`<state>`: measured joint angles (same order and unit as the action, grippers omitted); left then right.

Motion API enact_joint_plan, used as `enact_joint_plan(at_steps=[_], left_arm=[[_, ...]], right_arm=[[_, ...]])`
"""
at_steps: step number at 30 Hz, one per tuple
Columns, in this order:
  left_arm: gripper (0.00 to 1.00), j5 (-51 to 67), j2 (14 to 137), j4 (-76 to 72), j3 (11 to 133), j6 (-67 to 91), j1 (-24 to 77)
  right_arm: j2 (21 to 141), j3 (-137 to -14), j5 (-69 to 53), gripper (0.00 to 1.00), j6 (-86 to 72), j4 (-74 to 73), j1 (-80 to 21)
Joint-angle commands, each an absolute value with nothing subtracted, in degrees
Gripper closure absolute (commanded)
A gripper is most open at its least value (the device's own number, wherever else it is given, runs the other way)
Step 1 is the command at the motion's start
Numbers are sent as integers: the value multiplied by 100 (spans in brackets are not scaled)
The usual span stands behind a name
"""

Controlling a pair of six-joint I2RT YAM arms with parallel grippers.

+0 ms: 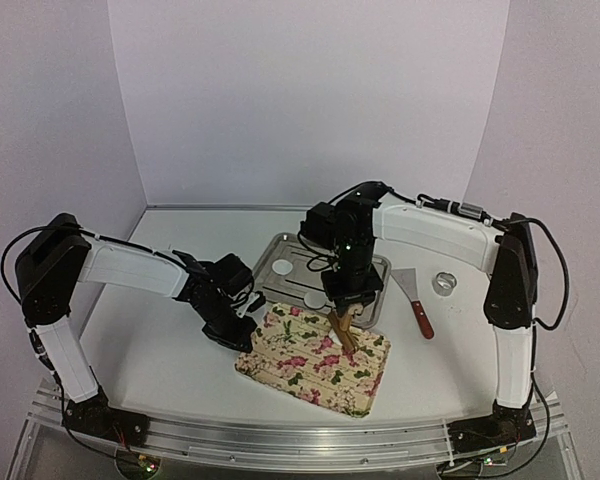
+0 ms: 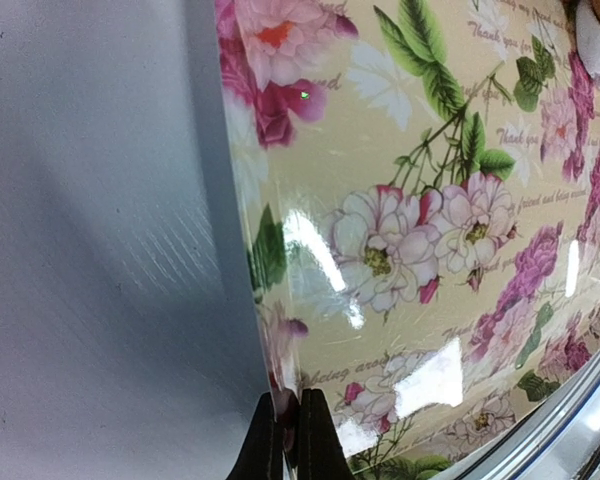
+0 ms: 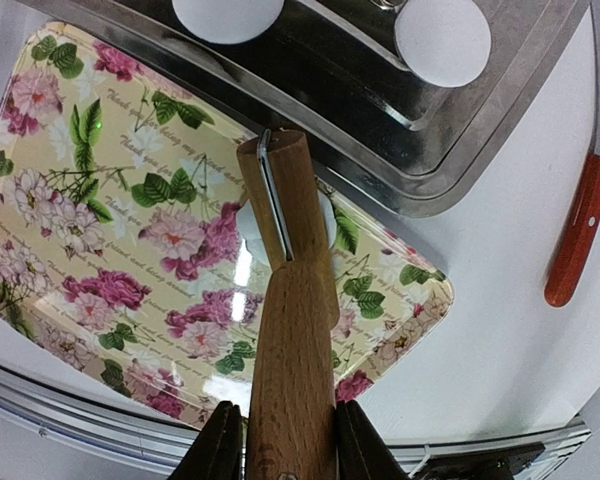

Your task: Roll out the dumpling wrappers from the dough

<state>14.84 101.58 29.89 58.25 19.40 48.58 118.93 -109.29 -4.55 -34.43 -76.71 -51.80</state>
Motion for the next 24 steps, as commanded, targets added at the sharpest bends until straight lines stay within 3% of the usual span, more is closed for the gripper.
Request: enact_joint_plan(at_steps=[1, 10, 24], left_arm=[[100, 1540, 10059, 2824, 5764, 1904, 4852], [100, 1564, 10117, 2795, 5745, 1884, 4849], [100, 1582, 10157, 2680, 5651, 1986, 4851]], right_arm=[[12259, -10599, -772, 100, -3272, -8566, -5176], [12536, -10525, -2234, 100, -2942, -7589, -5177], [12793, -10271, -2622, 100, -2885, -7370, -5185]])
